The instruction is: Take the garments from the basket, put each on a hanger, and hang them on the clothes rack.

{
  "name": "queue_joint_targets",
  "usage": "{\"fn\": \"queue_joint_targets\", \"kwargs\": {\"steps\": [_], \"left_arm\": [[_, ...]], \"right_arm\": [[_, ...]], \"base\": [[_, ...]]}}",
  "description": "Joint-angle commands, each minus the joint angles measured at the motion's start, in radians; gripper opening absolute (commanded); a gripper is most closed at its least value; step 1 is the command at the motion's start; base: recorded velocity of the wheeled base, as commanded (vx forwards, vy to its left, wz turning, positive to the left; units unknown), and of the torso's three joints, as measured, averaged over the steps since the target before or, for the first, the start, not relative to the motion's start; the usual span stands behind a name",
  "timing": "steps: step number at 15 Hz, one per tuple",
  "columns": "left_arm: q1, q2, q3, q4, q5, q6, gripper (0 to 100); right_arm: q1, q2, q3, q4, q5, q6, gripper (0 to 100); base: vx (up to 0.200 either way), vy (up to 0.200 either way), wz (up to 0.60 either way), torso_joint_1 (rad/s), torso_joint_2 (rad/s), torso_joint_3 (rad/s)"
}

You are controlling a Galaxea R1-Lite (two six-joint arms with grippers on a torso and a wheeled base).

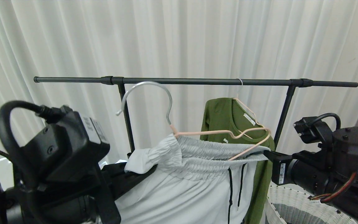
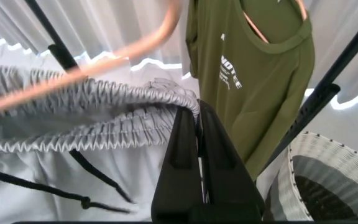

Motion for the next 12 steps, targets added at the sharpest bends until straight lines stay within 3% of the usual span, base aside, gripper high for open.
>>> {"fn": "queue_joint_targets", "kwargs": {"steps": [1, 3, 12], "left_arm": [[-0.012, -0.047, 0.059, 0.001, -0.009, 0.025, 0], [-0.011, -0.09, 0.129, 0.001, -0.038, 0.074, 0], [0.014, -0.061, 0.252, 0.003, -0.032, 0.07, 0]], "right_arm": [[-0.005, -0.013, 0.004, 0.0, 0.0, -0.004, 0], [-0.009, -0.014, 0.004, 0.0, 0.012, -0.023, 0], [0.028, -0.132, 0.062, 0.003, 0.155, -0.231, 0]], "base": [[0.0, 0.0, 0.0, 0.0, 0.0, 0.0], [0.0, 0.0, 0.0, 0.0, 0.0, 0.0], [0.0, 0.0, 0.0, 0.0, 0.0, 0.0]]}}
